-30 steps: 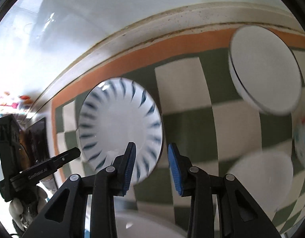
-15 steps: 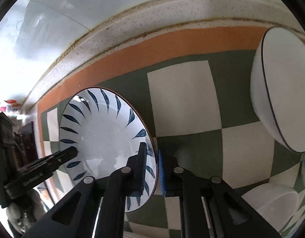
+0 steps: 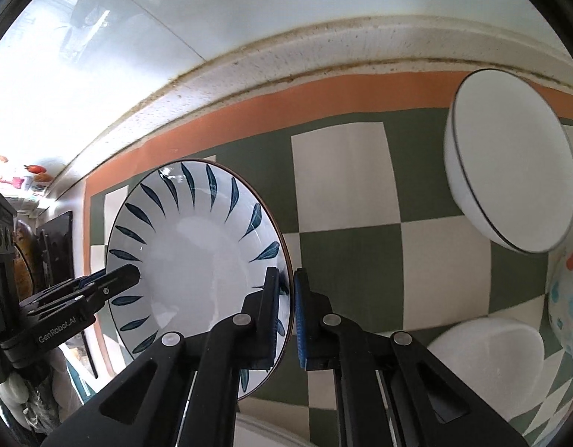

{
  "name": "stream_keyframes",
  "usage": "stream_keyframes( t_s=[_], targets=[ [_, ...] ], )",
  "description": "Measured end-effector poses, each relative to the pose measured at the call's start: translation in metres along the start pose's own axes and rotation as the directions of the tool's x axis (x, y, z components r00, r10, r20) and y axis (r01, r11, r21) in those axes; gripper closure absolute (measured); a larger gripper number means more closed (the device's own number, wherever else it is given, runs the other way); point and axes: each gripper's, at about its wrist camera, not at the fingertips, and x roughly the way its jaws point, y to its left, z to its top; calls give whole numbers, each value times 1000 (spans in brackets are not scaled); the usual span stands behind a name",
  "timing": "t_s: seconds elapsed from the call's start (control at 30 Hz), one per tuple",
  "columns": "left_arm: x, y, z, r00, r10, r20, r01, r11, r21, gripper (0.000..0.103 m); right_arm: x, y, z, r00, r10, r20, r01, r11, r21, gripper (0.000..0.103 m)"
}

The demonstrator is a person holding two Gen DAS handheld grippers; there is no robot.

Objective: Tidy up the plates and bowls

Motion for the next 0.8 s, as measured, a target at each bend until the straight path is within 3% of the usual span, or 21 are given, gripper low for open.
stream_keyframes(
  t_s=[0.23, 0.57, 0.8],
  targets=[
    [-35, -10, -32, 999, -15, 33, 14, 1000, 19, 78, -44, 4, -29, 998, 40, 54, -39, 999, -16, 94],
    [-74, -25, -97, 998, -18, 59, 16, 999, 34, 78, -109, -7, -103, 992, 87, 94, -82, 995, -60, 94],
    [-86, -29, -142, 998, -25, 56, 23, 999, 30, 78, -119, -16, -155, 991, 108, 81, -102, 992, -68, 94]
  ],
)
